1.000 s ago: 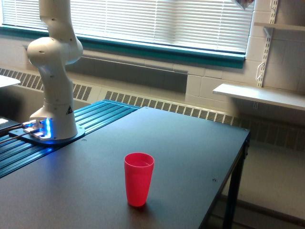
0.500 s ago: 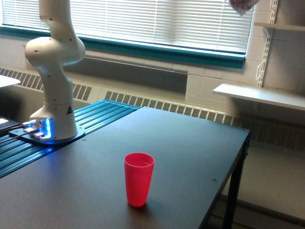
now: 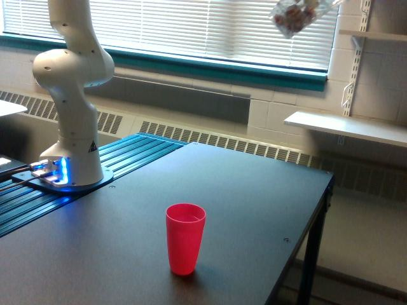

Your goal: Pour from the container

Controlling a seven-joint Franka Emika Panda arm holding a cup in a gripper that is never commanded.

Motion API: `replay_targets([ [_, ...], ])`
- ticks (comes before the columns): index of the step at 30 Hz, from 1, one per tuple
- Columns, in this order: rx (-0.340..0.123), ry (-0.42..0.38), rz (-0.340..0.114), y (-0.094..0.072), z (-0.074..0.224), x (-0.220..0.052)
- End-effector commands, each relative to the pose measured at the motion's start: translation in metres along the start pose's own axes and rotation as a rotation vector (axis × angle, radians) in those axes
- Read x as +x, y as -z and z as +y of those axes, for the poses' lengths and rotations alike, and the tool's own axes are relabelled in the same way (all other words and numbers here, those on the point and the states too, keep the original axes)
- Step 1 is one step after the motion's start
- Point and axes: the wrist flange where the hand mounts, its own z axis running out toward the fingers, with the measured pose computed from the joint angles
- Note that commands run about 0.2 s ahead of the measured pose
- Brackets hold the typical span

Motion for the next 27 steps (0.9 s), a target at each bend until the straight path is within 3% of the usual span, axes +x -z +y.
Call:
replay_targets([
  [1,-0.045,-0.113,-0.028,-0.003,0.019,-0.010],
  [10,-0.129,-0.173,-0.080,-0.015,0.043,-0.033],
  [13,-0.184,-0.171,-0.093,-0.020,0.055,-0.043],
  [27,-0.309,-0.342,-0.146,-0.031,0.116,-0.064],
])
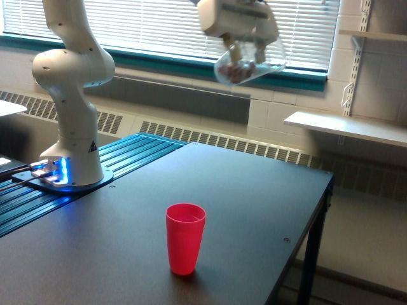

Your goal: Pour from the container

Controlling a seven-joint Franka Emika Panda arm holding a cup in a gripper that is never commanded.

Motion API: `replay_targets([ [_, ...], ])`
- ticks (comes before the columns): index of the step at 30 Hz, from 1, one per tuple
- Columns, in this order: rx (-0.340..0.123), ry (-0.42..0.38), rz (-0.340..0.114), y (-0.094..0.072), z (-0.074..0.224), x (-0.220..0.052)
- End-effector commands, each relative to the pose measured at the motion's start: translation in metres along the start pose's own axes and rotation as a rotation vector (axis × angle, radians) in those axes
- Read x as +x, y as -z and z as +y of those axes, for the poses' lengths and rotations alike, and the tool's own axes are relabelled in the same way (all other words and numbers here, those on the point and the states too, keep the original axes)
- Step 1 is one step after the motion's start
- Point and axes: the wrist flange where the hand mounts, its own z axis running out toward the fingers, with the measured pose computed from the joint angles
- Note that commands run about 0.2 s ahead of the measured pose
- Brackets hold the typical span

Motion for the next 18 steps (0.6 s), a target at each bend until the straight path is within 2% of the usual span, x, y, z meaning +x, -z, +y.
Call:
replay_targets([
  [1,-0.043,-0.142,-0.011,-0.005,0.026,0.005],
  [9,-0.104,-0.270,-0.073,-0.027,0.057,-0.002],
  [18,-0.177,-0.379,-0.115,-0.057,0.088,-0.013],
])
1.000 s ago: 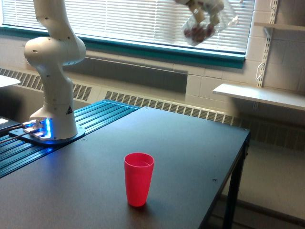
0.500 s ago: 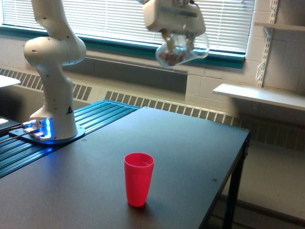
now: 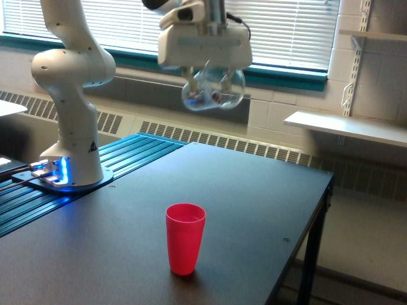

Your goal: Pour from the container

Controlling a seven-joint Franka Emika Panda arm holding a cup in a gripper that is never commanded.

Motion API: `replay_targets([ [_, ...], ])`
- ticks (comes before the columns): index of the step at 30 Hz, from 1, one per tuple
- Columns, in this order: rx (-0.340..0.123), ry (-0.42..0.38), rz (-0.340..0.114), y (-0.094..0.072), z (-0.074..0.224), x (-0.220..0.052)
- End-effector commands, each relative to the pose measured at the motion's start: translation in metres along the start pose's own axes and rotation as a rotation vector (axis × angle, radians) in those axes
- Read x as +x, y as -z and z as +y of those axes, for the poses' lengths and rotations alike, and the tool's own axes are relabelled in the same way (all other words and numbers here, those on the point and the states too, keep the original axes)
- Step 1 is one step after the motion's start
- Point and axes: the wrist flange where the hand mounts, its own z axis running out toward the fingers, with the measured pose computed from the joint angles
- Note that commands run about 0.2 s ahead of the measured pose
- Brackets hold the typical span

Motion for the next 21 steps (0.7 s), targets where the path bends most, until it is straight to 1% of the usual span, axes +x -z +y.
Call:
replay_targets([
  [1,-0.060,-0.142,-0.032,-0.024,0.021,0.001],
  [8,-0.124,-0.237,-0.065,-0.052,0.040,0.000],
  [12,-0.146,-0.281,-0.072,-0.061,0.044,0.001],
  [18,-0.160,-0.326,-0.075,-0.073,0.040,-0.003],
  [21,-0.169,-0.378,-0.092,-0.082,0.041,-0.002],
])
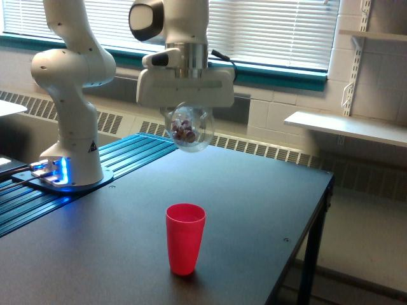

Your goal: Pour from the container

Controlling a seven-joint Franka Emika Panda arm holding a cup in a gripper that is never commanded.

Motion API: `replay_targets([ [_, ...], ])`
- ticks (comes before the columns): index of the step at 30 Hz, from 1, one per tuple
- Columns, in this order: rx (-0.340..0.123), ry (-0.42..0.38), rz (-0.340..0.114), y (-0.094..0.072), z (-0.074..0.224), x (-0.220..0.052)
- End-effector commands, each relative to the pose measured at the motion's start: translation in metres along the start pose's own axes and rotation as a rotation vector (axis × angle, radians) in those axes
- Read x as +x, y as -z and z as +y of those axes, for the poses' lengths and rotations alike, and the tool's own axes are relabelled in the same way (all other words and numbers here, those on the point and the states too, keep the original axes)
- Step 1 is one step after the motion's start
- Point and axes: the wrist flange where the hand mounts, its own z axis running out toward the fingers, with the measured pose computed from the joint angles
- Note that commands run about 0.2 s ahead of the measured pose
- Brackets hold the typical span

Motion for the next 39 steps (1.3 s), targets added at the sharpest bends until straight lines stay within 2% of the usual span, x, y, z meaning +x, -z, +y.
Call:
replay_targets([
  [1,-0.010,-0.149,-0.032,-0.013,-0.003,0.001],
  [8,-0.034,-0.257,-0.058,-0.026,-0.009,0.007],
  [16,-0.053,-0.265,-0.089,-0.040,-0.020,0.008],
  [23,-0.081,-0.308,-0.133,-0.050,-0.024,0.012],
  [39,-0.128,-0.396,-0.223,-0.058,-0.019,0.025],
])
